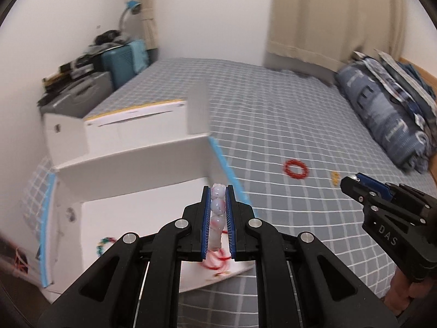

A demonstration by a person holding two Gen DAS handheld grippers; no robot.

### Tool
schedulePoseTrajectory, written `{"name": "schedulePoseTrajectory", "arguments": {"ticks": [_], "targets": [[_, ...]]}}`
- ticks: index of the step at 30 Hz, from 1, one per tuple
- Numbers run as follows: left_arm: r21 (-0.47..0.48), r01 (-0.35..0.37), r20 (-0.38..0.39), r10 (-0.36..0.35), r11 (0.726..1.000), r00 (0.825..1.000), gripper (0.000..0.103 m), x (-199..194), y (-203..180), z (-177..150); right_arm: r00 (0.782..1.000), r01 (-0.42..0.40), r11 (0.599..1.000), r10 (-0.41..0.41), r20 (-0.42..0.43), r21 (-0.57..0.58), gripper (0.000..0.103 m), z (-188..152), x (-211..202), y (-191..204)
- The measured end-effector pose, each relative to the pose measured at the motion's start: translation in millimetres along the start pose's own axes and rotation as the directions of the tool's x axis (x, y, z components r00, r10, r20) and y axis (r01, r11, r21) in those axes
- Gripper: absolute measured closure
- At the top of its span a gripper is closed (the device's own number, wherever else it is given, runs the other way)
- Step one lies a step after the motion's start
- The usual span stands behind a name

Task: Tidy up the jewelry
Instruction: 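Carry the pink bracelet and pearl earrings over the white box with both tools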

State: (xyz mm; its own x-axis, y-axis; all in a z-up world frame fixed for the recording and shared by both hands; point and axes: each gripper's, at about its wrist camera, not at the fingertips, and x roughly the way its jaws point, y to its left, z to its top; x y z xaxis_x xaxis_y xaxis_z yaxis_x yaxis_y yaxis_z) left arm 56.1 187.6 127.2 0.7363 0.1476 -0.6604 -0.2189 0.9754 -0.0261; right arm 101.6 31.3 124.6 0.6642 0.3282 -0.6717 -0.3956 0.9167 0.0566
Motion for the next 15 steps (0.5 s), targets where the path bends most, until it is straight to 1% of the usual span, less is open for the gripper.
{"name": "schedulePoseTrajectory", "arguments": {"ticks": [9, 13, 15], "targets": [[-0.081, -0.090, -0.022, 0.088, 0.993, 0.996, 0.093, -3, 66, -8, 0.997, -0.073, 0.996, 0.071, -0.037, -0.060, 0.081, 5, 25, 65], [-0.120, -0.141, -0.055, 0.136, 0.983, 0.989, 0.093, 7, 96, -17, 0.991, -0.116, 0.991, 0.111, -0.079, -0.072, 0.081, 7, 44, 100], [-0.144, -0.156, -0.081, 0.146, 0.977, 0.986, 0.093, 16, 112, -23, 0.990, -0.119, 0.988, 0.110, -0.089, -0.098, 0.081, 7, 53, 116]]}}
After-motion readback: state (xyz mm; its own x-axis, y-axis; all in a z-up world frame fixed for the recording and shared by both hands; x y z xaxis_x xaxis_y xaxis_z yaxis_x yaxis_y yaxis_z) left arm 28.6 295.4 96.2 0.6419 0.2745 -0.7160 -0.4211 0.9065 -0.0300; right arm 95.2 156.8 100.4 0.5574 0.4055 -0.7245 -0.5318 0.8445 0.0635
